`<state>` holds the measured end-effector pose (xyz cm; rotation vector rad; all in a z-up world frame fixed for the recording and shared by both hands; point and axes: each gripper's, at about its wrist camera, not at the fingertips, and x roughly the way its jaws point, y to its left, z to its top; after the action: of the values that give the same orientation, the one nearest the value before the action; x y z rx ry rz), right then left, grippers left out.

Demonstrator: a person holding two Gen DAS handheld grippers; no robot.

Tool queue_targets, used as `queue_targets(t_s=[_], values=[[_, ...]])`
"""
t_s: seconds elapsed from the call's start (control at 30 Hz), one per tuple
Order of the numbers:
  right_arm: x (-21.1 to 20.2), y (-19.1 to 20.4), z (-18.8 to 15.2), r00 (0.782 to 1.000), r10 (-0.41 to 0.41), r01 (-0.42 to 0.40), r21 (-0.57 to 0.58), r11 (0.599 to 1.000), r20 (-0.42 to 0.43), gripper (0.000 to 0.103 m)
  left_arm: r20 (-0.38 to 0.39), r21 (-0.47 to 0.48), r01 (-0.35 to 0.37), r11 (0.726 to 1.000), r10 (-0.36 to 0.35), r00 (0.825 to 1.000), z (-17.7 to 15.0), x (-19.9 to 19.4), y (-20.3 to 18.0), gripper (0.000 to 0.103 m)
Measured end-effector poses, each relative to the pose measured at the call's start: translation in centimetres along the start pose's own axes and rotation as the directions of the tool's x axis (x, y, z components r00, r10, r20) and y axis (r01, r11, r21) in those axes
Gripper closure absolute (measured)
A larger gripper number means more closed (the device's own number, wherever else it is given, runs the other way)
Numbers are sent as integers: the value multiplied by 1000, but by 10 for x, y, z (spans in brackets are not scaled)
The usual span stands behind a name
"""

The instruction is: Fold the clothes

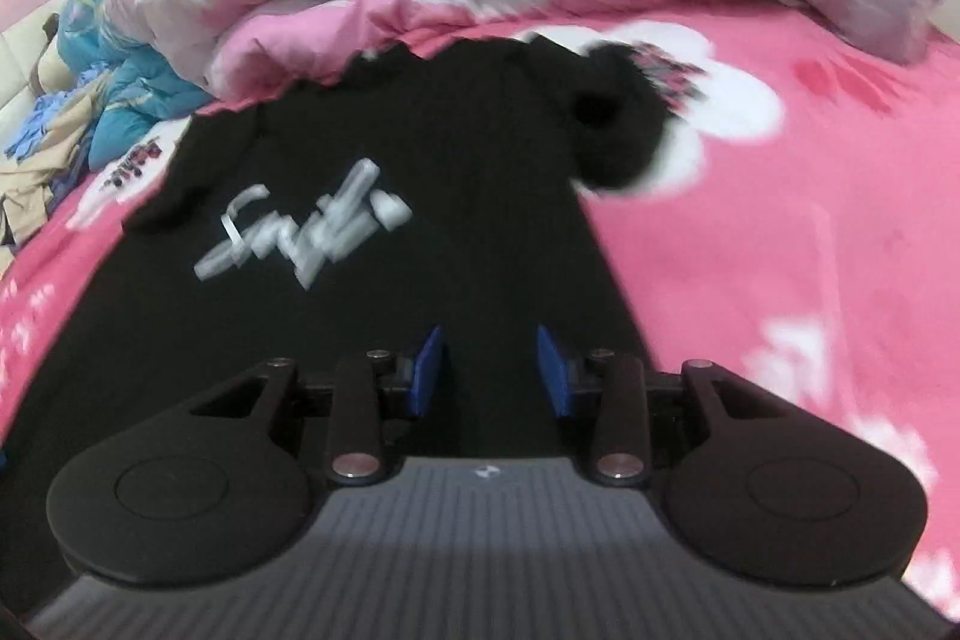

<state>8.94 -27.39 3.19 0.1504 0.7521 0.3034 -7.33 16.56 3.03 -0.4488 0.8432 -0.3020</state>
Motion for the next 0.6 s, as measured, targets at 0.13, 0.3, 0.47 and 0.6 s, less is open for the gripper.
queue_targets(t_s=[0.13,0.3,0.47,0.6], values=[[-65,-54,-44,992,-127,127,62,990,5,62,11,2,-21,1000,21,1000,7,-16,6,35],[-131,-80,-67,981,-190,178,198,964,47,61,-22,81,23,996,-22,1000,14,-2,-9,34],[-137,-27,-81,993,-29,23,49,999,114,62,-55,163,-6,987,15,998,-3,4,-16,34],[-137,-7,-127,997,-67,70,-128,989,28,62,-52,147,-15,989,23,998,-14,-22,-3,34]])
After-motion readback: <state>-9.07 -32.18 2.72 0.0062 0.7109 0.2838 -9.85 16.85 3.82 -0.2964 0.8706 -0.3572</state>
